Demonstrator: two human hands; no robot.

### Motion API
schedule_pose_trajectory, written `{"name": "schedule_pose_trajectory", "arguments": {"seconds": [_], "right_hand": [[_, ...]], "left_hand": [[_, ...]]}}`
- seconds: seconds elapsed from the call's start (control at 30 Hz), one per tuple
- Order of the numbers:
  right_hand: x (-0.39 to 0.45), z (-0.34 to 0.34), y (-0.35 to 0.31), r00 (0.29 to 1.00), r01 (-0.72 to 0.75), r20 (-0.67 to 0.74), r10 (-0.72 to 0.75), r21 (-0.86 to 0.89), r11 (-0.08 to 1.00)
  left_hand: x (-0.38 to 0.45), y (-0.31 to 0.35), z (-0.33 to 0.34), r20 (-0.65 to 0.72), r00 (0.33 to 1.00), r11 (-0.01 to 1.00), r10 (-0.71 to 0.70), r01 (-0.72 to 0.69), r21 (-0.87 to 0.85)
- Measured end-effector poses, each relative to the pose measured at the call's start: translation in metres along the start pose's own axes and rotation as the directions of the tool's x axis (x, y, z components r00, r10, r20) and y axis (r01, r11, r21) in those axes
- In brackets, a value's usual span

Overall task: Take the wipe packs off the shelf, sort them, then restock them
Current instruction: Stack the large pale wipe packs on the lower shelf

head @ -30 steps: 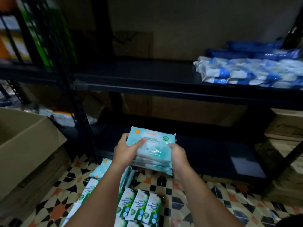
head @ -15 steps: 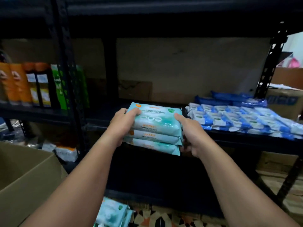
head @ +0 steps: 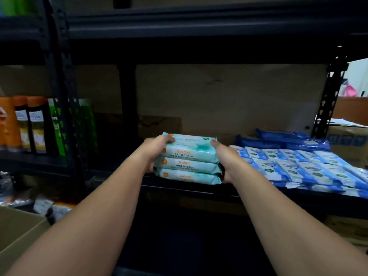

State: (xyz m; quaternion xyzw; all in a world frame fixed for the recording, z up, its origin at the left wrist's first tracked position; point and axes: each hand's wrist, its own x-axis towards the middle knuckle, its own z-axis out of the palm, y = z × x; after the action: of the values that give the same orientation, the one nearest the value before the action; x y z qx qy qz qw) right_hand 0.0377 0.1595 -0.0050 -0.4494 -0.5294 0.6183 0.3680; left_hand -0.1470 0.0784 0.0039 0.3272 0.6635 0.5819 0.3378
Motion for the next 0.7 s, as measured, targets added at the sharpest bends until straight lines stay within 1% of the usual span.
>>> {"name": "schedule_pose_trajectory", "arguments": {"seconds": [0.07,0.13,0.2,0.23,0.27,0.3,0.33,0.37,0.4,0.43,0.47,0.5,0.53,0.57,0.63,0.67,0.7], "right_hand": [[0.007,0.000,0.004,0.999,0.012,-0.040,-0.012,0.020,1.000],[0.011,0.001,0.005,1.000,0.002,-0.014,-0.002,0.012,1.000],[0.019,-0.001,0.007,1.000,-0.022,0.012,0.023,-0.015,1.000],[0.021,-0.001,0.008,1.000,-0.030,-0.001,0.030,-0.046,0.998],[0.018,0.000,0.011,0.999,-0.011,-0.036,0.006,-0.125,0.992],[0.009,0.003,0.013,0.994,0.054,-0.079,-0.077,-0.261,0.964],[0.002,0.004,0.018,0.975,0.155,-0.087,-0.207,-0.404,0.901],[-0.004,0.005,0.025,0.935,0.256,-0.078,-0.345,-0.525,0.812],[-0.010,0.005,0.034,0.878,0.353,-0.045,-0.476,-0.610,0.709],[-0.016,0.006,0.042,0.830,0.427,0.006,-0.558,-0.651,0.627],[-0.019,0.007,0.050,0.788,0.489,0.065,-0.612,-0.669,0.560],[-0.018,0.006,0.058,0.764,0.525,0.113,-0.636,-0.681,0.510],[-0.015,0.006,0.066,0.746,0.550,0.142,-0.651,-0.683,0.481],[-0.012,0.005,0.070,0.736,0.563,0.161,-0.658,-0.684,0.463],[-0.008,0.004,0.073,0.718,0.586,0.182,-0.672,-0.680,0.442],[-0.007,0.004,0.073,0.713,0.589,0.187,-0.675,-0.682,0.434],[-0.004,0.003,0.073,0.712,0.586,0.188,-0.677,-0.690,0.424]], "left_hand": [[0.009,-0.006,0.005,-0.019,1.000,1.000,0.011,-0.010,0.024],[0.017,-0.010,0.007,-0.054,0.998,0.999,0.025,-0.023,0.035],[0.020,-0.012,0.007,-0.062,0.998,0.999,0.012,-0.010,0.041],[0.021,-0.013,0.005,-0.045,0.999,0.999,0.008,-0.006,0.041],[0.022,-0.014,0.003,-0.016,1.000,0.999,0.005,-0.004,0.053],[0.022,-0.016,0.000,-0.006,1.000,0.996,0.012,-0.011,0.090],[0.020,-0.020,-0.002,-0.039,0.998,0.986,0.044,-0.037,0.164],[0.015,-0.025,-0.003,-0.098,0.989,0.962,0.110,-0.082,0.260],[0.010,-0.032,-0.005,-0.152,0.966,0.925,0.211,-0.146,0.351],[0.004,-0.039,-0.006,-0.185,0.928,0.888,0.324,-0.230,0.399],[-0.001,-0.047,-0.007,-0.190,0.879,0.854,0.437,-0.338,0.396],[-0.007,-0.054,-0.008,-0.172,0.836,0.821,0.521,-0.436,0.367],[-0.010,-0.062,-0.008,-0.125,0.807,0.785,0.578,-0.507,0.355],[-0.012,-0.069,-0.008,-0.062,0.784,0.741,0.618,-0.555,0.378],[-0.009,-0.082,-0.009,0.042,0.757,0.660,0.652,-0.593,0.461],[-0.007,-0.086,-0.009,0.068,0.752,0.639,0.656,-0.601,0.480],[-0.006,-0.088,-0.009,0.074,0.759,0.644,0.647,-0.596,0.480]]}}
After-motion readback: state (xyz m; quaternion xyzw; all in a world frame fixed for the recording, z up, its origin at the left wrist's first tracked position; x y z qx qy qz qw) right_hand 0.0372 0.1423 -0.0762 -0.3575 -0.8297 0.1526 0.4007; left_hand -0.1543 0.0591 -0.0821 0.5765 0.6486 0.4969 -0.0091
